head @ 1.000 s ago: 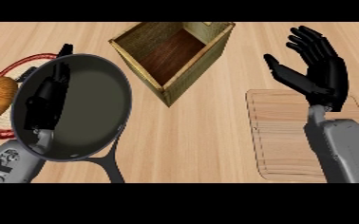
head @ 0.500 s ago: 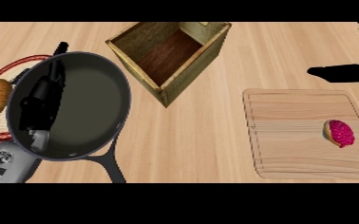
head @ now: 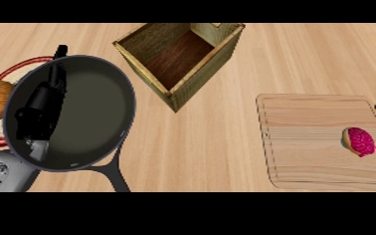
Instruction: Pick the cupcake from the cutting board and place it in the basket
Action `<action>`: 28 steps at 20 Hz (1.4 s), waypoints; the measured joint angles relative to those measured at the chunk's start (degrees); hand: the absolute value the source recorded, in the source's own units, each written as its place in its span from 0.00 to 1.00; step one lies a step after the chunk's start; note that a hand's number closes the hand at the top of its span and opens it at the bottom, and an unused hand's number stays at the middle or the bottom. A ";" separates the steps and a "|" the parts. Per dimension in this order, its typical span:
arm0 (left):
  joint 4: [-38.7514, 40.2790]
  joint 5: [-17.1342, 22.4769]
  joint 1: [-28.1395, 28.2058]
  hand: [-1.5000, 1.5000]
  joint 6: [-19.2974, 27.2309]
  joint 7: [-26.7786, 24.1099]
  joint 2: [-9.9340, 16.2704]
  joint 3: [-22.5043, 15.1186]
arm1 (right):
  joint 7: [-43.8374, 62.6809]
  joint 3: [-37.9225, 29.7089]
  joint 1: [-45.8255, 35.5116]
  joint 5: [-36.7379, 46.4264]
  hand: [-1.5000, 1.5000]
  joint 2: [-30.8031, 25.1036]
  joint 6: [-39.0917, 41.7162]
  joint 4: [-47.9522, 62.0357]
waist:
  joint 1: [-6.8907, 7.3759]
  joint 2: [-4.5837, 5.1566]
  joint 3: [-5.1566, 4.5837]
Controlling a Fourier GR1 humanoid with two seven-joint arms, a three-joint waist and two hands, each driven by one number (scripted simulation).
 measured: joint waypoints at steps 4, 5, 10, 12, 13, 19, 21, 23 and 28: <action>0.89 0.71 0.24 0.50 -0.59 -1.46 -0.29 0.17 | 3.73 -0.99 -1.64 -5.95 0.00 -2.46 7.16 0.28 | -0.10 0.21 0.16; 0.36 0.49 0.88 0.50 -0.43 -1.51 -0.18 0.03 | 3.91 -1.42 -1.62 -7.18 0.00 -3.21 8.37 0.60 | -0.04 0.22 0.21; 0.82 1.29 1.44 0.50 -1.65 -2.72 0.10 1.07 | 3.04 -1.22 0.11 -7.59 0.00 -2.85 11.02 2.58 | -0.02 0.36 0.31; 1.04 1.45 2.17 0.50 -2.17 -3.47 0.23 1.53 | 1.96 -1.62 1.81 -6.92 0.00 -2.63 11.97 3.19 | -0.07 0.37 0.35; 0.92 1.36 2.21 0.50 -2.29 -3.48 0.13 1.63 | 2.06 -1.51 1.95 -6.37 0.00 -1.94 12.01 3.26 | -0.01 0.38 0.37; 1.49 1.62 1.87 0.50 -3.69 -3.57 0.36 2.73 | 0.89 -0.40 4.41 -2.85 0.00 0.72 13.82 4.36 | 0.13 0.45 0.40; 1.82 1.29 2.03 0.50 -3.62 -3.84 -0.01 2.79 | 0.20 -0.02 6.49 -1.29 0.00 1.66 14.18 4.45 | -0.02 0.43 0.40; 2.33 0.81 1.40 0.50 -3.68 -3.65 -0.48 2.99 | -0.22 -0.28 7.95 -0.12 0.00 2.40 14.62 4.41 | -0.13 0.42 0.41; 2.16 -0.19 1.44 0.50 -4.05 -3.74 -1.07 3.66 | -1.05 -0.78 10.96 3.99 0.00 5.44 14.81 5.10 | -0.10 0.41 0.42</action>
